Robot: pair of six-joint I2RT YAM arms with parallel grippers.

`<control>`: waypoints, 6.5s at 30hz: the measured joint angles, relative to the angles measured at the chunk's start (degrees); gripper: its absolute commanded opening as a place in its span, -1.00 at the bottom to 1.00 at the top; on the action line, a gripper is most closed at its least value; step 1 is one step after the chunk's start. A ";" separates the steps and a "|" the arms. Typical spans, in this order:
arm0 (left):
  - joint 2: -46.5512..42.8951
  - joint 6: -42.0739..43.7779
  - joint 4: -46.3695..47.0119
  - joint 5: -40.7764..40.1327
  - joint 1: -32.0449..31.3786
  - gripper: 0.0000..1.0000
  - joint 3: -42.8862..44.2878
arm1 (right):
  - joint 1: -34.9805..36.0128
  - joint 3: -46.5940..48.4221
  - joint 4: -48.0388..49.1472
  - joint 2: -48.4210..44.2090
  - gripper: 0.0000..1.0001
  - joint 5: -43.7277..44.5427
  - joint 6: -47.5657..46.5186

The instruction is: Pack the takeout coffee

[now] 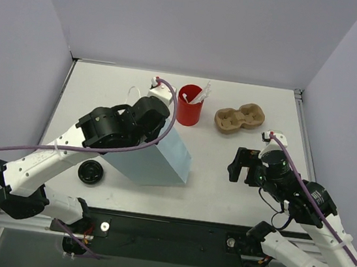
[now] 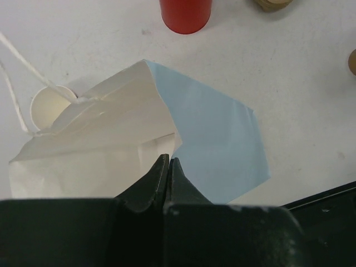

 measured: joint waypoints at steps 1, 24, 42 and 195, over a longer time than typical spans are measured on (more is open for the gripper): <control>0.00 -0.42 0.98 0.26 -0.15 -1.00 -0.74 | 0.00 0.00 0.00 0.00 0.93 0.15 0.02; 4.07 -4.42 15.06 7.10 -0.87 -1.00 -3.74 | 0.04 -0.39 -0.02 0.28 0.94 1.46 0.09; 7.37 -4.09 18.53 10.80 -1.03 0.12 -1.60 | 0.04 -0.46 -0.17 0.28 0.93 2.12 0.50; -40.06 15.80 31.85 20.46 24.44 0.42 -52.52 | -33.73 52.04 11.80 88.15 -0.22 -18.71 -31.26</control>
